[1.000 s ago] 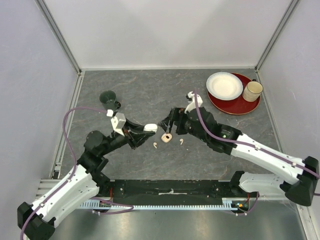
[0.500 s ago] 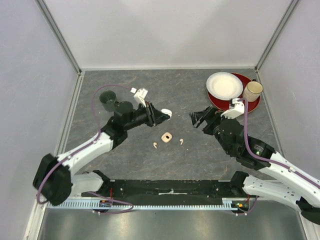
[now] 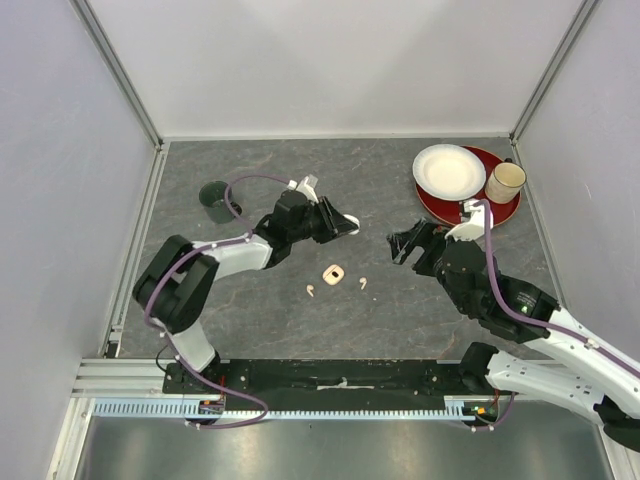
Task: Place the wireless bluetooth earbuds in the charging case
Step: Place the charging case at the center of the board.
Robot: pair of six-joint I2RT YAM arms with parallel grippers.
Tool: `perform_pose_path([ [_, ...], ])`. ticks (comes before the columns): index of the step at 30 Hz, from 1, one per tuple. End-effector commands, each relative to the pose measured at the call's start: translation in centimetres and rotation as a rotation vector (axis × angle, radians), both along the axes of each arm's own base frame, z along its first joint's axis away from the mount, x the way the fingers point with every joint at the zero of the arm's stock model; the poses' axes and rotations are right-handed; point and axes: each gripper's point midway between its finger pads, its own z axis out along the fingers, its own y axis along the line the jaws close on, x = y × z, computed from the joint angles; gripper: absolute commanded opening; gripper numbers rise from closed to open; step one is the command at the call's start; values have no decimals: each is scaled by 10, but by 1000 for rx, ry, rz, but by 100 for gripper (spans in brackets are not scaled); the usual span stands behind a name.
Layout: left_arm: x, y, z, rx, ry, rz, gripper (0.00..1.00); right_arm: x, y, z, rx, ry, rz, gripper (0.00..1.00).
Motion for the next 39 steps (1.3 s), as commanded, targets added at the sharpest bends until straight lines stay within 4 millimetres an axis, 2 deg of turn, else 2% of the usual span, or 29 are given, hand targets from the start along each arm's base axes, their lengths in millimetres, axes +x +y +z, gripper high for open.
perform_pose_path([
  [1, 32, -17, 9, -92, 17, 70, 2, -2, -7, 21, -7, -31, 4, 95],
  [2, 37, -22, 11, -111, 31, 78, 2, -3, -7, 21, -8, -30, 7, 95],
  [3, 40, -24, -5, -99, 67, 85, 2, -3, -7, 21, -10, -29, 12, 95],
  [5, 48, -28, -9, -108, 82, 100, 2, -4, -7, 21, -13, -26, 16, 95],
  [6, 50, -30, -21, -100, 105, 105, 2, -5, -8, 22, -12, -27, 20, 95],
  [8, 56, -33, -26, -111, 132, 126, 2, -6, -9, 22, -18, -26, 23, 95],
  [9, 59, -33, -38, -102, 157, 143, 2, -7, -9, 21, -24, -23, 24, 95],
  [16, 62, -32, -66, -126, 273, 212, 2, -9, -10, 17, -38, -14, 31, 95],
  [20, 62, -29, -79, -136, 324, 251, 9, -9, -10, 15, -38, -9, 34, 95],
  [26, 61, -26, -87, -123, 359, 277, 21, -9, -10, 11, -49, -2, 33, 95],
  [35, 49, -12, -105, 13, 421, 297, 29, -8, -6, 8, -54, 9, 39, 96],
  [39, 49, -10, -106, 58, 421, 292, 32, -8, -6, 8, -53, 10, 37, 96],
])
